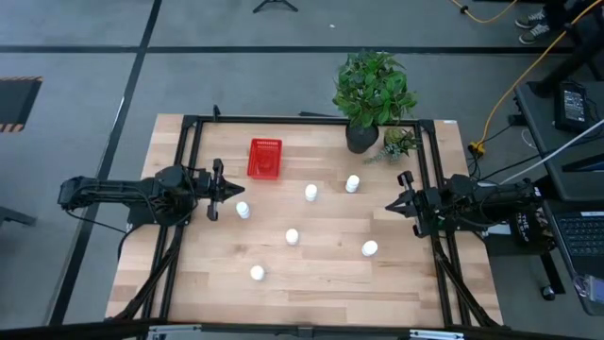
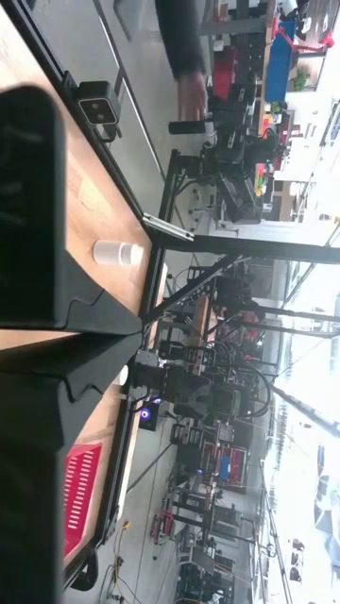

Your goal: Pick and place pill bottles into a basket

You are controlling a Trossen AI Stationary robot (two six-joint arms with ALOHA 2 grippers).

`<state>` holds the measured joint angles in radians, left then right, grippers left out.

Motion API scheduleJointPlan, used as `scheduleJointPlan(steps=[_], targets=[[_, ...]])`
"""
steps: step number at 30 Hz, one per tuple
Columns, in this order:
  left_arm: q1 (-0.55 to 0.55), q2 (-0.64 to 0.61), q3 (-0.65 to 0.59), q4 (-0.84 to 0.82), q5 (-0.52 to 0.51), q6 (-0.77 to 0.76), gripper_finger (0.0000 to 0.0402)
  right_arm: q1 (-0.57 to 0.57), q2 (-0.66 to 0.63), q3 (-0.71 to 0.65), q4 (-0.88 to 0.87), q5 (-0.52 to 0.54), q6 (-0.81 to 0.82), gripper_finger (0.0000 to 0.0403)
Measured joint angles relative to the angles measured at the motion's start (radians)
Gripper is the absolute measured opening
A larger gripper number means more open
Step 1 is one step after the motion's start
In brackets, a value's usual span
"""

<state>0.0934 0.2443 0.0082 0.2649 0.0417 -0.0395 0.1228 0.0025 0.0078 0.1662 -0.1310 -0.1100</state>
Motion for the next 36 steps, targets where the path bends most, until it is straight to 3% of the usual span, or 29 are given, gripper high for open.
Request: scheduleJointPlan(steps=[36], targets=[[0.000,0.000,0.000,0.000,-0.018,0.028,0.0006,0.000,0.000,0.000,-0.029,0.010,0.076,0.0012]])
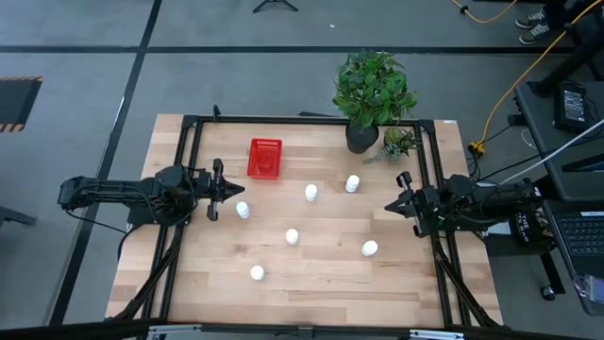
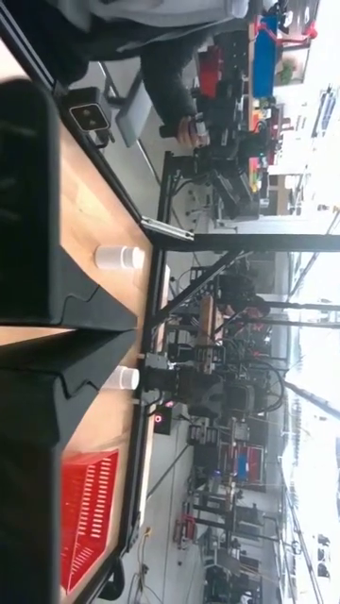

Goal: Pick and place pill bottles into a basket
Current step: Put the white pill bottle into the red bin

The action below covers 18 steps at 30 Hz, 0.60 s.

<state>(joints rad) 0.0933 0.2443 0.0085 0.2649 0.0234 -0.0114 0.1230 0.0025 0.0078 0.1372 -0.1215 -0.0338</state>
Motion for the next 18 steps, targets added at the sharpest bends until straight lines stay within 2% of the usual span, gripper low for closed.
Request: scheduleJointPlan(steps=[6,12,18], targets=[[0.000,0.000,0.000,0.000,-0.101,0.059,0.0014,0.000,0.000,0.000,-0.012,0.007,0.002,0.0012],[0.000,0.000,0.000,-0.026,-0.141,0.059,0.0028,0.000,0.002,0.000,-0.066,0.199,0.026,0.0012],[0.000,0.000,0.000,-0.037,-0.142,0.059,0.0022,0.000,0.013,0.000,-0.097,0.226,0.027,0.0012]])
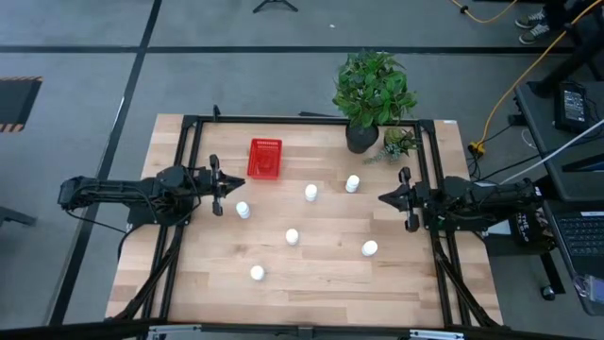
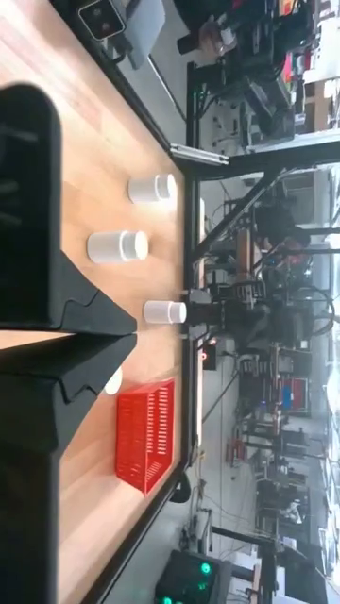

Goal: Pick and place pill bottles into a basket
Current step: Put the white pill bottle into the red bin

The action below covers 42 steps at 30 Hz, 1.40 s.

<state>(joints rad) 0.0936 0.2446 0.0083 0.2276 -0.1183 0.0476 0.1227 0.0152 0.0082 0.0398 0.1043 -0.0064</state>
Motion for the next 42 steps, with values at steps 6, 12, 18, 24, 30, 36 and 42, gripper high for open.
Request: scheduleJointPlan(steps=[6,12,18,24,30,36,42], targets=[[0.000,0.000,0.000,-0.011,0.030,-0.065,0.0013,-0.002,0.016,0.026,-0.030,0.109,0.112,0.0012],[0.000,0.017,0.005,-0.002,0.027,-0.025,0.0002,-0.002,0.109,0.122,-0.037,0.131,0.109,0.0012],[0.012,0.104,0.006,0.105,-0.016,-0.035,0.0002,-0.003,0.278,0.234,-0.107,0.256,0.104,0.0012],[0.043,0.246,0.138,0.002,-0.016,-0.061,0.0002,-0.015,0.405,0.326,-0.107,0.280,0.087,0.0012],[0.065,0.365,0.270,-0.104,0.041,-0.061,0.0002,-0.059,0.491,0.408,-0.202,0.281,0.134,0.0012],[0.067,0.412,0.296,-0.142,0.118,-0.075,0.0009,-0.082,0.553,0.462,-0.250,0.279,0.164,0.0012],[0.066,0.417,0.296,-0.157,0.116,-0.070,0.0018,-0.082,0.646,0.518,-0.329,0.276,0.185,0.0051]])
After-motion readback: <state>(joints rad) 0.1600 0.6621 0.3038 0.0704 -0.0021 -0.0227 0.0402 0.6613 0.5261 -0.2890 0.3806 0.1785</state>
